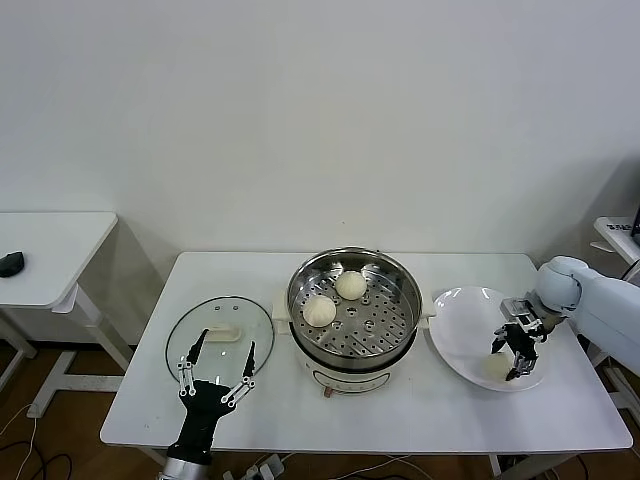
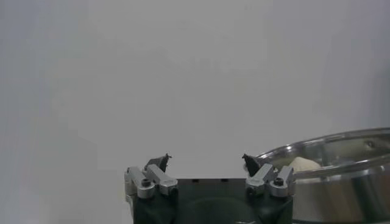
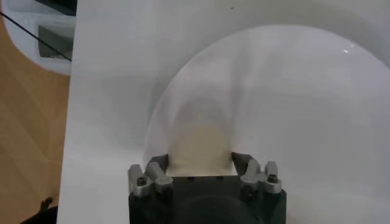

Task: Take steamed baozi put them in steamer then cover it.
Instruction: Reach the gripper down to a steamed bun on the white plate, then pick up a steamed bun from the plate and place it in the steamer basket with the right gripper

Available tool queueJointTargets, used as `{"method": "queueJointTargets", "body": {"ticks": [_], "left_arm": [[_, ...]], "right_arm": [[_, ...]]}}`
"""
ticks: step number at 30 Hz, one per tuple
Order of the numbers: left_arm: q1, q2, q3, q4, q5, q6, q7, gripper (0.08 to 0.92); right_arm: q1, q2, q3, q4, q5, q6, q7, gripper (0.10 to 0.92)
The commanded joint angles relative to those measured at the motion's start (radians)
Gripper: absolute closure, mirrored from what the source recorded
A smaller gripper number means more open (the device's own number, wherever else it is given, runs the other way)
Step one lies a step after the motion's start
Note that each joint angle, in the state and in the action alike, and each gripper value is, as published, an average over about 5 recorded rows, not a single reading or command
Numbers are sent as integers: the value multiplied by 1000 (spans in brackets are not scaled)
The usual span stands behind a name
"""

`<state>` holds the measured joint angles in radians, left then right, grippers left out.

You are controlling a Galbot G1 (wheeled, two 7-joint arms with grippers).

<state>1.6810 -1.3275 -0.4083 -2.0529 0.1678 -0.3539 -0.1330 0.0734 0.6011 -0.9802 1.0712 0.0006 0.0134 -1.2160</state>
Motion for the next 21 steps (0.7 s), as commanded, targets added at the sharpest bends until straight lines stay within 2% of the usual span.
{"method": "queueJointTargets", "body": {"ticks": [1,5,9,15,21], "left_arm": [[0,2,0,-2,-1,1,-1,177],[1,6,-1,-9,-2,2,-2,177],[3,7,0,-14,-1,2,-2,177],[8,8,2,-28,-1,1,-2,177],[11,14,5,-35,-1,6,-2,177]], "right_arm": [[52,-4,-18,14,11,2,0,405],[181,-19,-55,56,42,25,-21,414],[387,2,-159,104,63,115,-57,414],[693,103,-313,194,68,328,-78,414],[784,194,-360,365,115,408,-31,414]]}}
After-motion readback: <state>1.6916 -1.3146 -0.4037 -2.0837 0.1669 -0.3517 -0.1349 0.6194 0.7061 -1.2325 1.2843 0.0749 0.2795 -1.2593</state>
